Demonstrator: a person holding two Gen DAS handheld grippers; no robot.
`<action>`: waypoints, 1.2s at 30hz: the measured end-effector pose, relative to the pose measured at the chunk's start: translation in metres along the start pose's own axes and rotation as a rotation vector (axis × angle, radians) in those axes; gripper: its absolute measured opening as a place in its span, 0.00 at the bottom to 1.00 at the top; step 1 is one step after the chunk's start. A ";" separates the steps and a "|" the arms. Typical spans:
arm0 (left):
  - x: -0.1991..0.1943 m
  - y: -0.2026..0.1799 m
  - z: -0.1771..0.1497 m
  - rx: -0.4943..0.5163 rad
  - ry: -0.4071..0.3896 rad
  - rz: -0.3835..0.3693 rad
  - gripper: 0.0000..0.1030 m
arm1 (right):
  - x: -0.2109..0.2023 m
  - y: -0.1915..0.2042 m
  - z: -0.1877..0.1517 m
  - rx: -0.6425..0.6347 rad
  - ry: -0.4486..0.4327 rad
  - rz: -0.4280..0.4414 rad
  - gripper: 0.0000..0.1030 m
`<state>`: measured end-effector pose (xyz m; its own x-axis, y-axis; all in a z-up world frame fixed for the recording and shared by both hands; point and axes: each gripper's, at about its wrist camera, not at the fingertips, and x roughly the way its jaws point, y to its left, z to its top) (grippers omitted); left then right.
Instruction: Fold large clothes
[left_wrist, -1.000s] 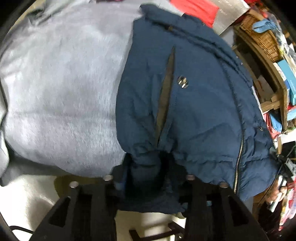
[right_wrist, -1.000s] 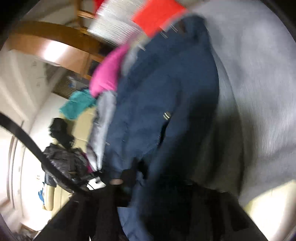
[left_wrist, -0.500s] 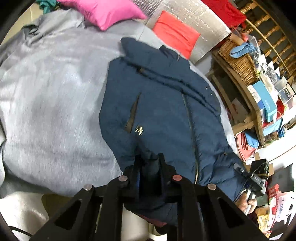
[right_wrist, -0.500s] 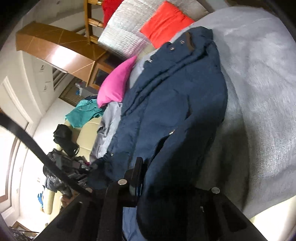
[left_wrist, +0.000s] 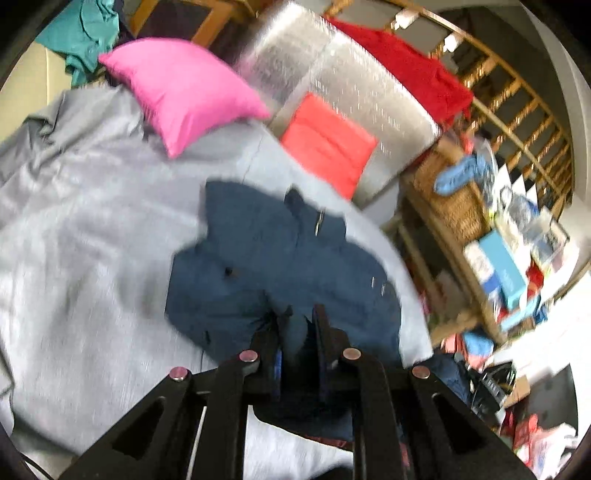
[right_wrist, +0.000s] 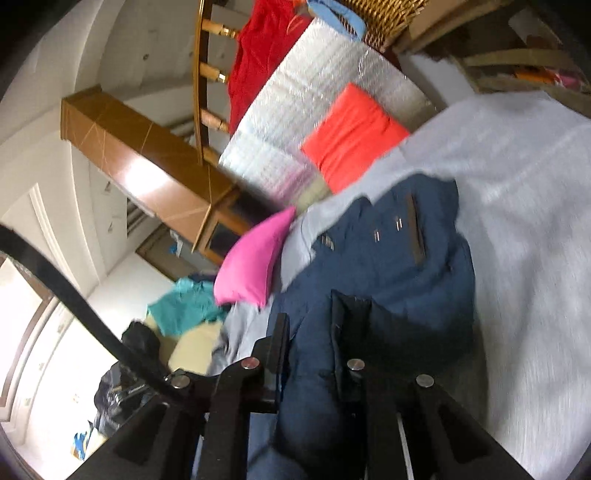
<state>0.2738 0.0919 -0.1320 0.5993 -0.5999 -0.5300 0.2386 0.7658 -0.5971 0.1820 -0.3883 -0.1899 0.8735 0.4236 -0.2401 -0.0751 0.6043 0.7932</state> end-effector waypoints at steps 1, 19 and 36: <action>0.005 -0.002 0.010 -0.003 -0.022 0.005 0.14 | 0.004 0.000 0.007 0.004 -0.012 -0.001 0.15; 0.238 0.045 0.159 -0.051 -0.002 0.202 0.13 | 0.193 -0.089 0.145 0.181 -0.083 -0.238 0.15; 0.216 0.101 0.184 -0.354 -0.036 -0.113 0.90 | 0.137 -0.118 0.206 0.318 -0.138 -0.198 0.79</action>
<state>0.5680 0.0820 -0.1956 0.6126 -0.6627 -0.4307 0.0298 0.5639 -0.8253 0.4103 -0.5408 -0.2012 0.9142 0.2122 -0.3452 0.2348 0.4171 0.8780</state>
